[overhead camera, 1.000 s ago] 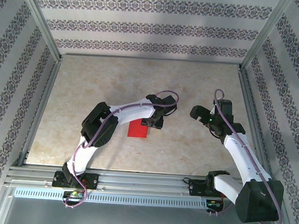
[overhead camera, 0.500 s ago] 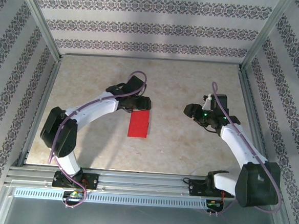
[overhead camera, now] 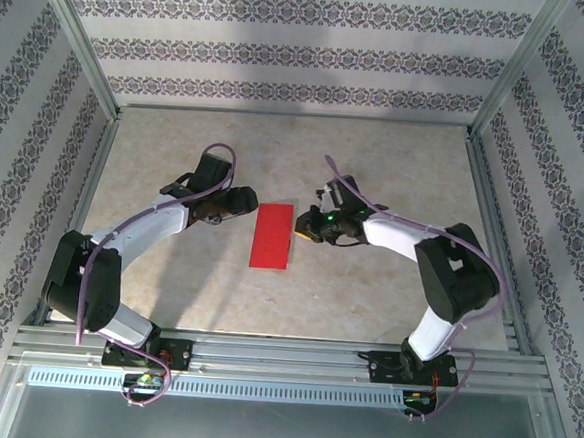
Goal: Fold a paper plane with a square sheet of paper (fold left side to right side)
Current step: Move the paper to the center of the table.
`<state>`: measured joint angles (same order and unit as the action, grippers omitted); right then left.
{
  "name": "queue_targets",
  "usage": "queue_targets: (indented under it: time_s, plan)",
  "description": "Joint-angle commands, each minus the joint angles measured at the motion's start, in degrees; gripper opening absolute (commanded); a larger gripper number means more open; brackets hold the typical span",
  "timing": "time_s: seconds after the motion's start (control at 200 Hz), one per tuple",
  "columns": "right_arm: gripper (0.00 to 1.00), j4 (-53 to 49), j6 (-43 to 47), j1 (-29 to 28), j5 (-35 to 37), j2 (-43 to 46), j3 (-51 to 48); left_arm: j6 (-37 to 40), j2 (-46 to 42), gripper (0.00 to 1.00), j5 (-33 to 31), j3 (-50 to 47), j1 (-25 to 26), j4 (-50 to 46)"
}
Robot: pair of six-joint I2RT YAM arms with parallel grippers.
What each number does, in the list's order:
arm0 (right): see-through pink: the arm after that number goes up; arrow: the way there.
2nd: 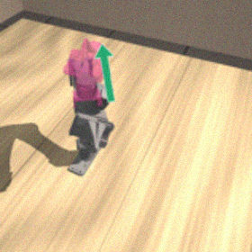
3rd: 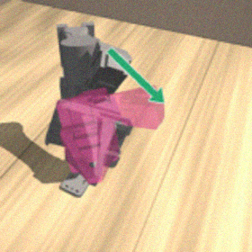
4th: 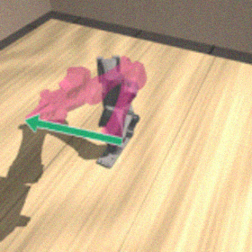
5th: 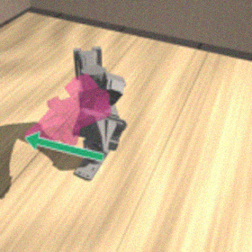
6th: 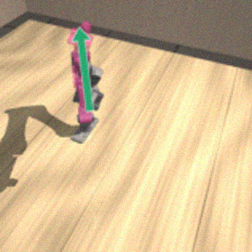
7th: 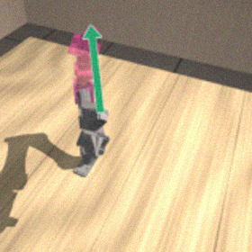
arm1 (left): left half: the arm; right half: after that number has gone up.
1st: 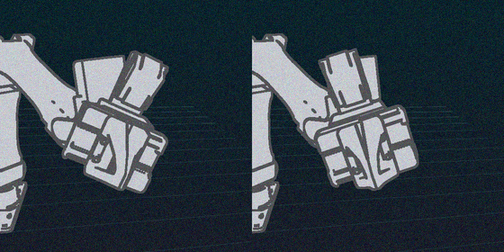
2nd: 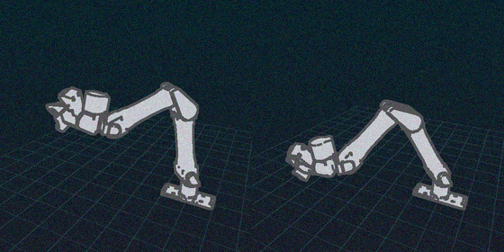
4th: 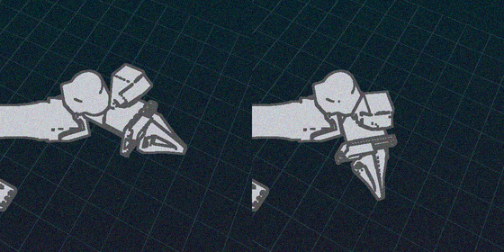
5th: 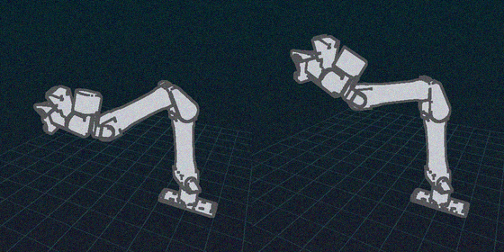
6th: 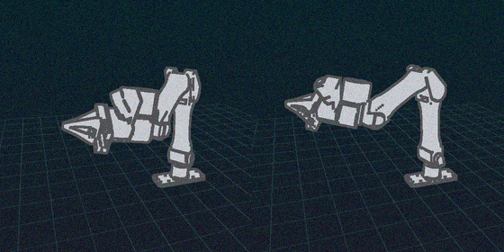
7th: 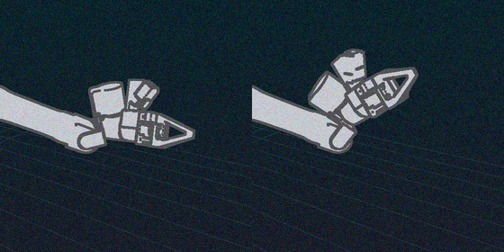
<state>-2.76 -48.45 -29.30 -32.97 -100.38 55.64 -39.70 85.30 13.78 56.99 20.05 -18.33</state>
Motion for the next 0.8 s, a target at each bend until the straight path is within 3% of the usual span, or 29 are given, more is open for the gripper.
queue_targets:
  time_s: [0.0, 0.14, 0.8]
  plan:
    - [0.06, 3.7, -2.7, -1.4, 0.1, -3.3, 3.9, 0.2, -1.8, 0.61, 1.2, -1.9, -1.9, 2.6]
    - [0.0, 2.6, -2.5, -1.9, 0.8, -6.7, 6.1, 0.5, -1.9, 0.61, 1.1, -2.5, -2.4, 1.6]
    - [0.0, -6.1, 4.2, -1.5, 2.7, -12.4, 6.4, 1.4, 0.8, 0.58, 2.8, -1.7, -2.5, 0.3]
